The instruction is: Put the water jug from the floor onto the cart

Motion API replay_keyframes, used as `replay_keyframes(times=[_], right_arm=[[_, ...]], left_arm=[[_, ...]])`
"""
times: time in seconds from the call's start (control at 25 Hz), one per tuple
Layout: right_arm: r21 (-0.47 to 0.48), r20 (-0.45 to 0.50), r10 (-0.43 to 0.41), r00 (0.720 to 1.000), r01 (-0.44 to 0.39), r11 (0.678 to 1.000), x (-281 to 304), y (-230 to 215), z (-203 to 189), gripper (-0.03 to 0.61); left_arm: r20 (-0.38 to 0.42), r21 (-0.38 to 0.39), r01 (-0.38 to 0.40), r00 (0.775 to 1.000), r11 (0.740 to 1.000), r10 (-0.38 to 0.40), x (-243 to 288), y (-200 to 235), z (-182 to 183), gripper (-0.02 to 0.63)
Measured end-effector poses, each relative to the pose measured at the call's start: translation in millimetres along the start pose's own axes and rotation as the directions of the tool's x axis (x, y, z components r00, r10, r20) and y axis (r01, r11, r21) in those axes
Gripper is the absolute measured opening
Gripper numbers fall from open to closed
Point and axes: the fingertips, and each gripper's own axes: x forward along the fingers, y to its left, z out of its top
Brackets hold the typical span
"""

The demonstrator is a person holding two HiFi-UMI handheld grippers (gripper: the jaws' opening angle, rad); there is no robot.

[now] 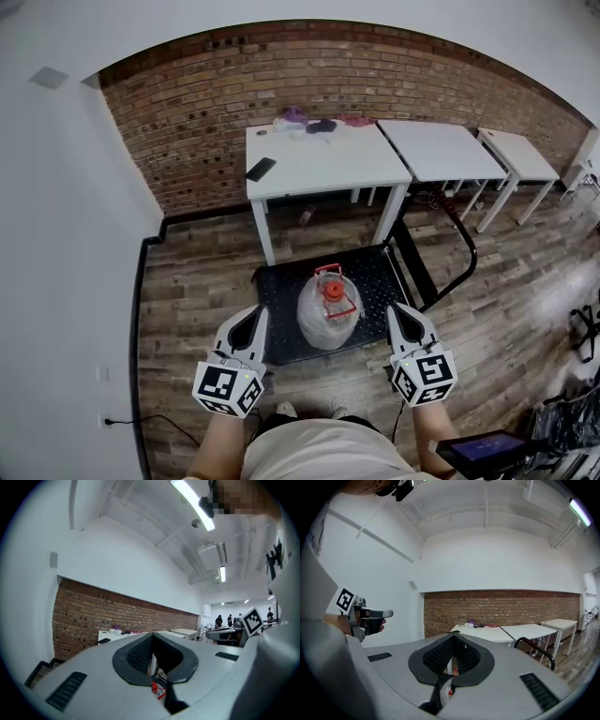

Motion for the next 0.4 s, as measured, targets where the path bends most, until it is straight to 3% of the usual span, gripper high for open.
replay_keyframes(times=[0.4], right_arm=[[-0.05, -0.008, -0.017, 1.0, 0.016, 0.999, 1.7, 5.2, 0.0, 0.002]], left_arm=[[0.001, -0.003, 0.021, 1.0, 1.0, -0.021, 0.0, -0.4, 1.1, -0.006]])
